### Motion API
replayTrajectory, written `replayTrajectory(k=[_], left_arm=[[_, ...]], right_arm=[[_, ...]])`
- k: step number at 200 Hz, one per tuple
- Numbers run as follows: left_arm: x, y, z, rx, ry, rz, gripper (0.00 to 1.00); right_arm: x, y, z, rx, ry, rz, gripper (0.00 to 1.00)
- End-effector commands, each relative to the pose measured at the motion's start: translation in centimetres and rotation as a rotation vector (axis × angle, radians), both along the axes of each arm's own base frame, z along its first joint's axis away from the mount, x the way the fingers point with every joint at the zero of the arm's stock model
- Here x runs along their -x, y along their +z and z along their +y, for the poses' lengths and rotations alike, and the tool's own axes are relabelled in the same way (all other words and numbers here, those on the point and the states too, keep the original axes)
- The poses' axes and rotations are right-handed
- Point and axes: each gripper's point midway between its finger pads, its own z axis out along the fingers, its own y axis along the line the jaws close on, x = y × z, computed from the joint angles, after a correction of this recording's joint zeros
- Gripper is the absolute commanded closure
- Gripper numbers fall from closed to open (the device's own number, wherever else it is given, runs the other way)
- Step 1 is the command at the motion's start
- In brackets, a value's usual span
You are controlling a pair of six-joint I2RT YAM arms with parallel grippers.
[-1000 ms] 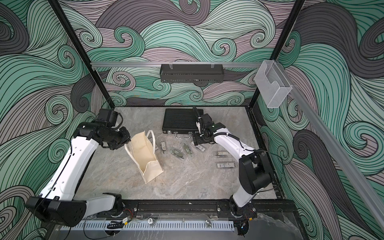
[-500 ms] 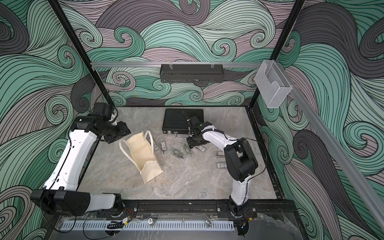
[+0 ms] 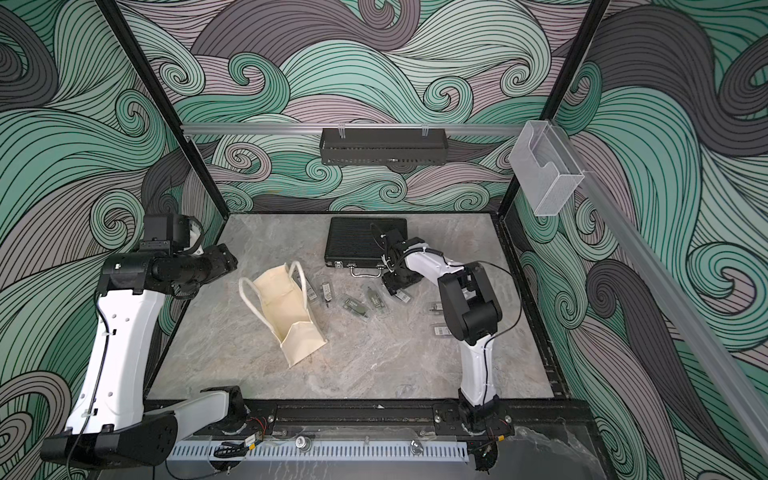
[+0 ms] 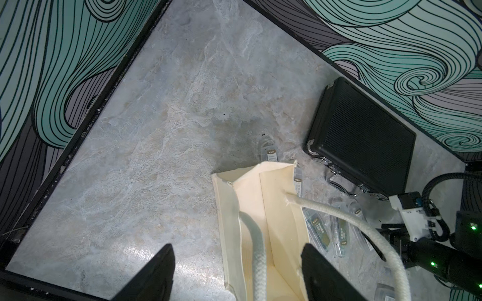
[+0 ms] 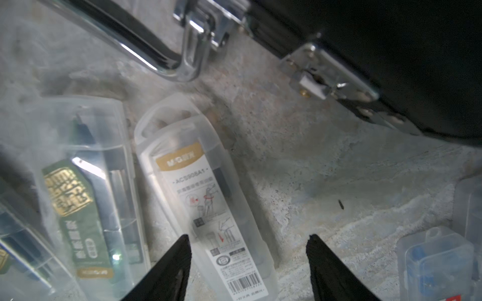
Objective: Put the compass set into the canvas bag
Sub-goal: Pick up the compass set at the center of the board.
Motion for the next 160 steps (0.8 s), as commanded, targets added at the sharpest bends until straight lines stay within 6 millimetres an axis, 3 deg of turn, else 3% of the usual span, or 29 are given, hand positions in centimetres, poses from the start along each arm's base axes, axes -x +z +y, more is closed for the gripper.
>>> replayTrajectory(k=[1, 49, 86, 120, 160], left_arm=[[-0.3, -0.2, -0.2, 0.044, 0.001, -0.011, 0.22], [-0.1, -0.8, -0.3, 0.064, 0.001, -0.003, 0.22], [0.0, -1.2, -0.3, 0.066, 0.0, 0.004, 0.22], [-0.1, -1.7, -0.4, 0.065, -0.013, 0.017, 0.22], [-0.1, -1.8, -0.3, 0.045, -0.027, 0.018, 0.22]], right_arm=[[0.5, -0.3, 0.3, -0.01, 0.057, 0.044, 0.3], [1.2, -1.0, 1.3, -0.07, 0.077, 0.088, 0.29], [1.6, -0.5, 1.7, -0.101, 0.084, 0.075, 0.29], [1.7, -1.9, 1.0, -0.058, 0.071, 0.096, 0.3], [1.8, -2.1, 1.1, -0.047, 0.075, 0.083, 0.34]])
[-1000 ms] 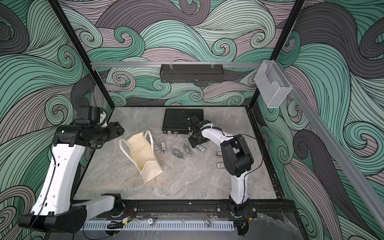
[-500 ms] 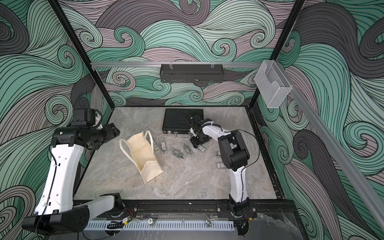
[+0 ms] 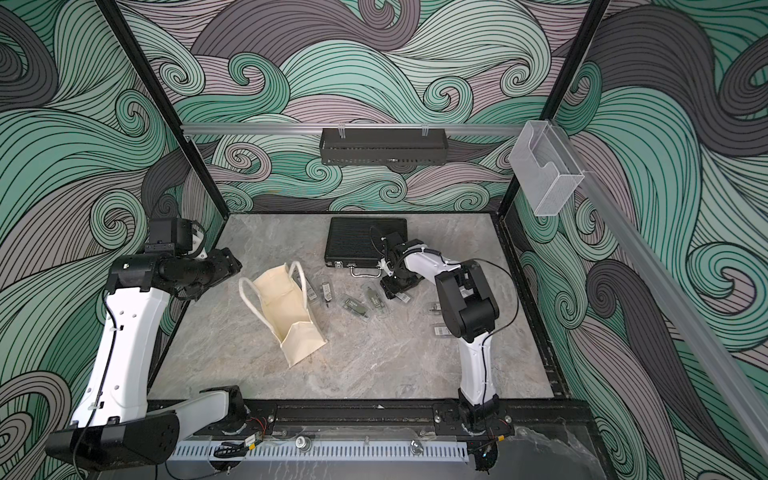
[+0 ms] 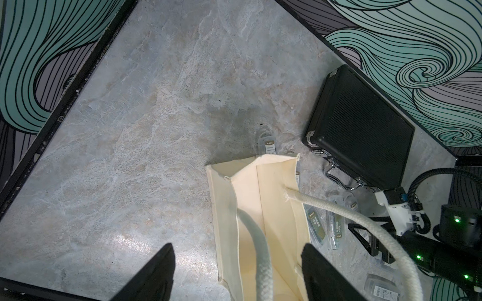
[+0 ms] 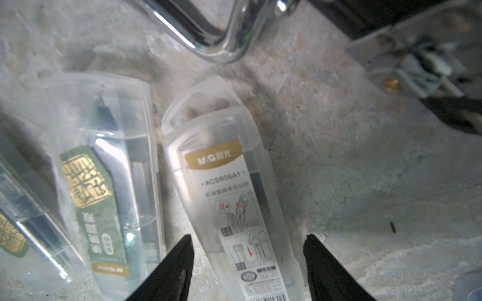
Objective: Put the compass set into the canvas bag
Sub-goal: Pick up the compass set at the center of the board.
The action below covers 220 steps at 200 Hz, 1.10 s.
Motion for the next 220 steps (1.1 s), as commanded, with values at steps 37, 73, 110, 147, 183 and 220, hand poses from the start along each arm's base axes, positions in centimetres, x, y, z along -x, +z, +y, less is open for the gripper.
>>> replayTrajectory(k=[37, 73, 110, 147, 183, 220], left_arm=[[0.3, -0.6, -0.3, -0.005, -0.043, -0.005, 0.22], [0.3, -0.6, -0.4, -0.005, -0.051, -0.011, 0.22], [-0.1, -1.1, -0.8, 0.021, -0.065, -0.015, 0.22], [-0.3, -1.3, -1.1, 0.037, -0.072, -0.016, 0.22], [-0.3, -1.4, -1.5, 0.067, -0.072, -0.021, 0.22], [-0.2, -1.2, -1.9, 0.099, -0.067, -0.027, 0.22]], right_arm=[[1.0, -2.1, 0.2, 0.057, 0.036, 0.023, 0.31], [0.8, -2.2, 0.1, 0.062, 0.013, 0.01, 0.34], [0.6, -1.7, 0.2, 0.052, -0.001, -0.006, 0.47], [0.7, -0.6, 0.4, 0.031, -0.026, -0.022, 0.56], [0.5, 1.8, 0.2, 0.01, -0.055, -0.069, 0.59], [0.9, 7.7, 0.2, -0.035, -0.106, -0.117, 0.59]])
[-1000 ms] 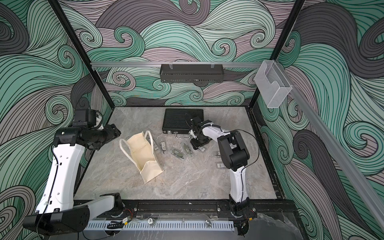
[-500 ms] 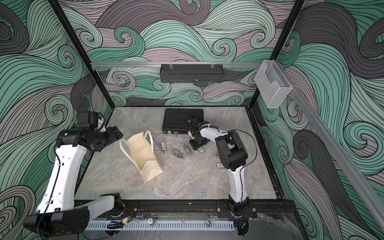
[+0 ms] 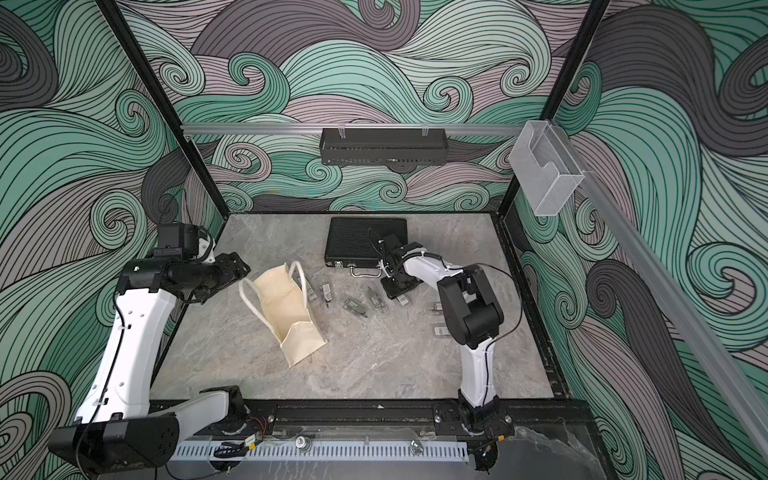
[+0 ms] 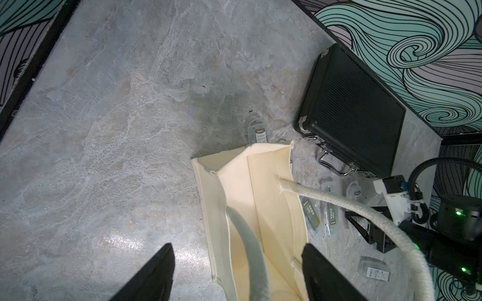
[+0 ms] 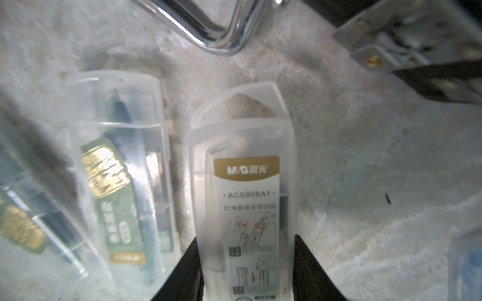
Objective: Put the compass set into the canvas bag
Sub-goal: Pick up the compass set at the center of the board, then place the compass set in the canvas bag.
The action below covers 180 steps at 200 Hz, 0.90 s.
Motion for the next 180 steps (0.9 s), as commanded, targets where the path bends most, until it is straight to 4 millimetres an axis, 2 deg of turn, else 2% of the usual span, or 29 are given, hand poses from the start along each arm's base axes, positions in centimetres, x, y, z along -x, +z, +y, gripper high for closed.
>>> replayTrajectory(k=[1, 23, 43, 73, 115, 145, 166, 180], left_arm=[[0.2, 1.0, -0.5, 0.037, 0.001, -0.038, 0.22], [0.2, 1.2, -0.7, 0.053, 0.004, -0.052, 0.22], [0.1, 1.5, -0.6, 0.051, 0.006, -0.067, 0.22], [-0.1, 1.9, 0.0, 0.019, 0.027, -0.088, 0.22], [-0.4, 1.7, 0.0, 0.029, 0.035, -0.099, 0.22], [-0.3, 1.7, 0.2, 0.028, 0.054, -0.118, 0.22], [0.1, 1.7, 0.9, -0.005, 0.089, -0.122, 0.22], [0.7, 1.5, 2.2, -0.057, 0.14, -0.109, 0.22]], right_arm=[[0.2, 5.6, 0.1, -0.044, -0.039, -0.058, 0.59], [1.1, 10.2, 1.3, -0.116, -0.054, -0.092, 0.58], [2.1, 14.5, 3.3, -0.191, -0.043, -0.132, 0.58], [3.6, 19.2, 6.3, -0.242, -0.01, -0.181, 0.58], [6.5, 25.9, 13.3, -0.342, 0.125, -0.271, 0.57], [9.1, 29.1, 18.0, -0.394, 0.225, -0.316, 0.57], [11.1, 29.4, 21.4, -0.438, 0.285, -0.3, 0.57], [12.3, 28.8, 23.4, -0.447, 0.323, -0.282, 0.57]])
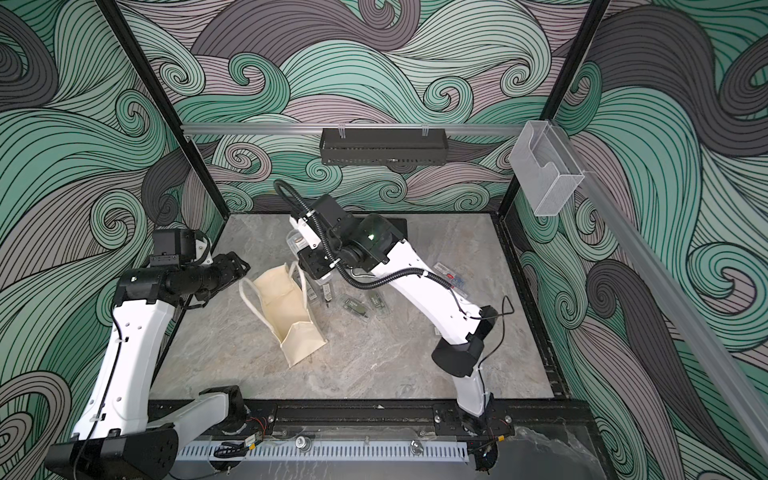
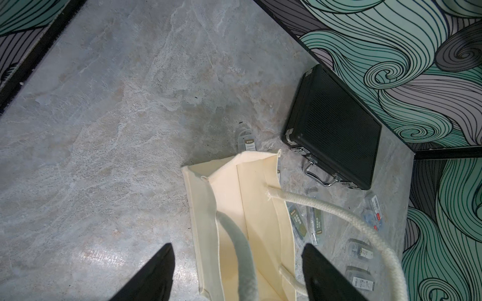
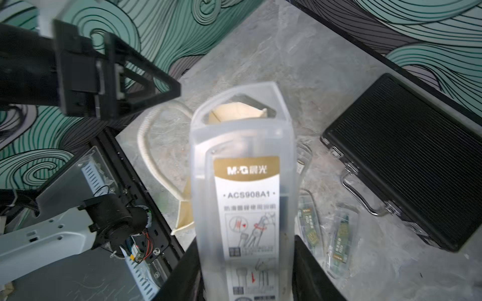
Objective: Put the compass set into the canvas bag
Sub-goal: Place the compass set in the canvas bag.
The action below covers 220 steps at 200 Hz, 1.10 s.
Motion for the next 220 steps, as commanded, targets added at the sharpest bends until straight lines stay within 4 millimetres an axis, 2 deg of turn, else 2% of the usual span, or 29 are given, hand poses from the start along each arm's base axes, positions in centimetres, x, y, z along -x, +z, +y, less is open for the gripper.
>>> replayTrajectory(k=[1, 22, 38, 84, 116, 168, 220], left_arm=[[0.6, 0.6, 2.1, -0.073, 0.095, -0.018, 0.22], [1.4, 1.1, 3.7, -0.152, 0.161, -0.036, 0.22], [1.5, 1.7, 3.9, -0.164, 0.165, -0.068, 0.22], [1.3, 1.2, 2.0, -0.089, 0.088, -0.09, 0.22], [2.0, 0.4, 1.3, -0.063, 0.055, -0.088, 0.22], [3.3, -0.2, 1.9, -0.102, 0.069, -0.057, 0.22], [3.5, -0.3, 2.0, -0.115, 0.052, -0.049, 0.22]], right_arm=[[1.9, -1.8, 1.7, 0.045, 0.028, 0.05, 0.57], [3.0, -3.6, 3.9, 0.057, 0.06, 0.093, 0.57], [3.5, -4.9, 5.0, 0.066, 0.062, 0.121, 0.57], [2.2, -9.4, 7.2, 0.121, 0.029, 0.161, 0.57], [1.1, -12.2, 8.5, 0.136, -0.015, 0.197, 0.57], [-0.8, -17.2, 8.6, 0.197, -0.112, 0.263, 0.57], [-2.7, -19.8, 7.5, 0.25, -0.198, 0.269, 0.52]])
